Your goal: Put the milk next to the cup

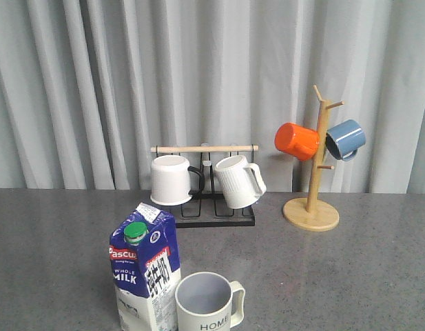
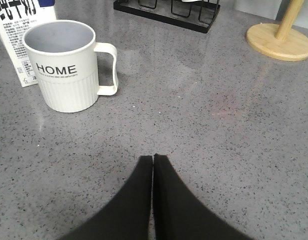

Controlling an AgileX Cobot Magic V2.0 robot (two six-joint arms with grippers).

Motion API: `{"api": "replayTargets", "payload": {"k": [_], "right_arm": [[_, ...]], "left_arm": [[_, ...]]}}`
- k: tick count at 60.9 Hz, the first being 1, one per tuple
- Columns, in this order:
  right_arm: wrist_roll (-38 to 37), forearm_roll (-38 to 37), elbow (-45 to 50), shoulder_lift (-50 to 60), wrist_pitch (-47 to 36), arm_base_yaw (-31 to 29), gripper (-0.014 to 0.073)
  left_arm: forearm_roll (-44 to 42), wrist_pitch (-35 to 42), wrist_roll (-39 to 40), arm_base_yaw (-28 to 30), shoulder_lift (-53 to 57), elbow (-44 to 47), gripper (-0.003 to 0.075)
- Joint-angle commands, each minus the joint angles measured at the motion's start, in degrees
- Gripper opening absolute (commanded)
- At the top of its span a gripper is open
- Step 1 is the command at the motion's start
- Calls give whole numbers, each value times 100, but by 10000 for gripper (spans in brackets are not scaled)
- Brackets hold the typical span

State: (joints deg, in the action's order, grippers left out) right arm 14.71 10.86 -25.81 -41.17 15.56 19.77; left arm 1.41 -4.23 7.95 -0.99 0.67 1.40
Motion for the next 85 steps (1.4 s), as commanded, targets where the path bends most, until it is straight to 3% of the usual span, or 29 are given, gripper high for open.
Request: {"api": "replayTargets", "payload": {"k": [1, 29, 40, 85], "right_arm": [[14, -39, -168, 28, -374, -27, -5], [14, -39, -168, 28, -374, -27, -5], [14, -39, -168, 28, -374, -27, -5], [14, -39, -168, 28, -374, -27, -5]], "left_arm": [[-7, 358, 44, 10, 12, 122, -7], [-319, 352, 140, 10, 81, 155, -7], [-1075, 389, 1017, 10, 81, 155, -7], [-1050, 360, 1069, 10, 75, 143, -6]]}}
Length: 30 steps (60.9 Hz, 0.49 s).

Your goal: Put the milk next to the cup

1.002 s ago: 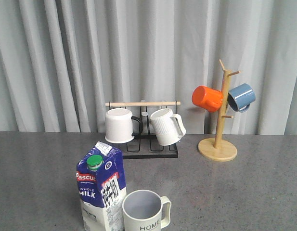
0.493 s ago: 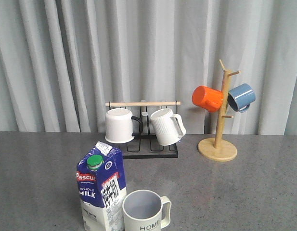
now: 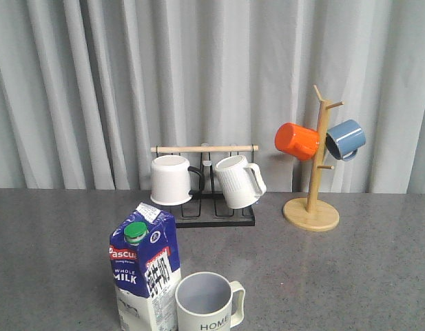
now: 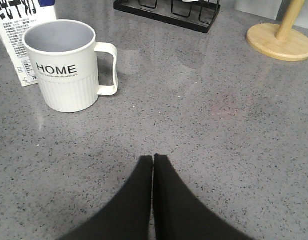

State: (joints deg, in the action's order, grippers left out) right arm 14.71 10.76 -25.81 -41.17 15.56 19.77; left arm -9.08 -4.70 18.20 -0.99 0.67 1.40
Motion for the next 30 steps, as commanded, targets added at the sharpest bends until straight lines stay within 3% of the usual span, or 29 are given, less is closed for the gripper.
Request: {"api": "replayTargets", "payload": {"k": [1, 30], "right_arm": [[14, -29, -168, 28, -374, -27, -5], [22, -257, -140, 105, -437, -27, -5]], "left_arm": [[-1, 406, 44, 10, 75, 143, -6], [-1, 406, 44, 10, 75, 143, -6]]}}
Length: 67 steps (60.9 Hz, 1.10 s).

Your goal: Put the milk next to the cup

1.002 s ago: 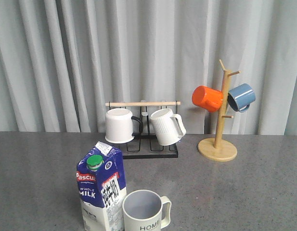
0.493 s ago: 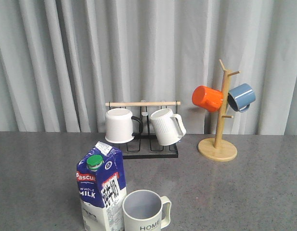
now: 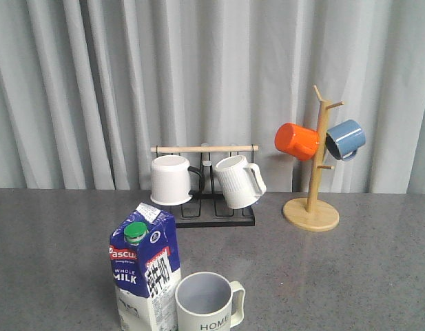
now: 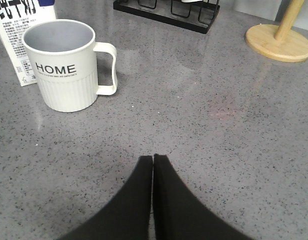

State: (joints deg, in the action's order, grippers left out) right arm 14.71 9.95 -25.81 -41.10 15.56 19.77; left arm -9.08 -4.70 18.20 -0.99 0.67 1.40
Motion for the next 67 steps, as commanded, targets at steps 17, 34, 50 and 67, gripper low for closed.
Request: {"api": "replayTargets", "payload": {"k": [17, 34, 50, 67], "right_arm": [[-868, -571, 617, 1606, -998, -1029, -5], [-1605, -578, 2250, 3457, -1784, -1860, -5], [-2575, -1378, 2784, 4132, -1875, -1854, -5], [-3440, -2292, 2784, 4230, -1939, -1854, -5]], "left_arm": [[-1, 406, 44, 10, 75, 143, -6], [-1, 406, 44, 10, 75, 143, -6], [-1, 406, 44, 10, 75, 143, -6], [-1, 406, 44, 10, 75, 143, -6]]}}
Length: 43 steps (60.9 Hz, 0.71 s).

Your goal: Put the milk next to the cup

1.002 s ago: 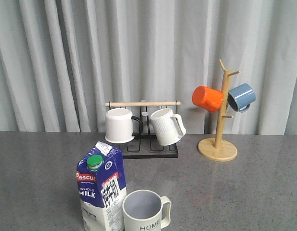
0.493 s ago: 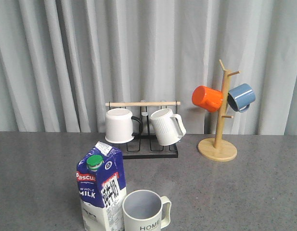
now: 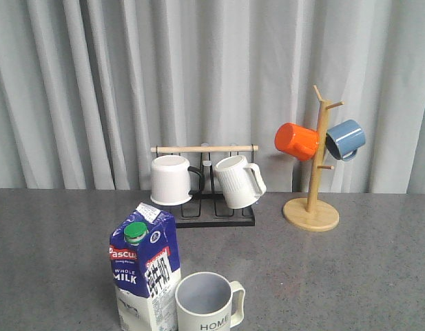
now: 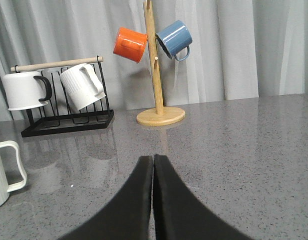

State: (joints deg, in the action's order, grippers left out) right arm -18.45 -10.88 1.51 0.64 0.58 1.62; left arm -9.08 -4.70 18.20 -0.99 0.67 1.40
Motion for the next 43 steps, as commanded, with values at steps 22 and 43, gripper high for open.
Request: {"api": "replayTargets", "payload": {"k": [22, 43], "right_arm": [[-120, -125, 52, 57, -411, -25, -5], [-114, -125, 52, 57, -410, -25, -5]], "left_arm": [[-1, 406, 44, 10, 75, 143, -6], [-1, 406, 44, 10, 75, 143, -6]]}}
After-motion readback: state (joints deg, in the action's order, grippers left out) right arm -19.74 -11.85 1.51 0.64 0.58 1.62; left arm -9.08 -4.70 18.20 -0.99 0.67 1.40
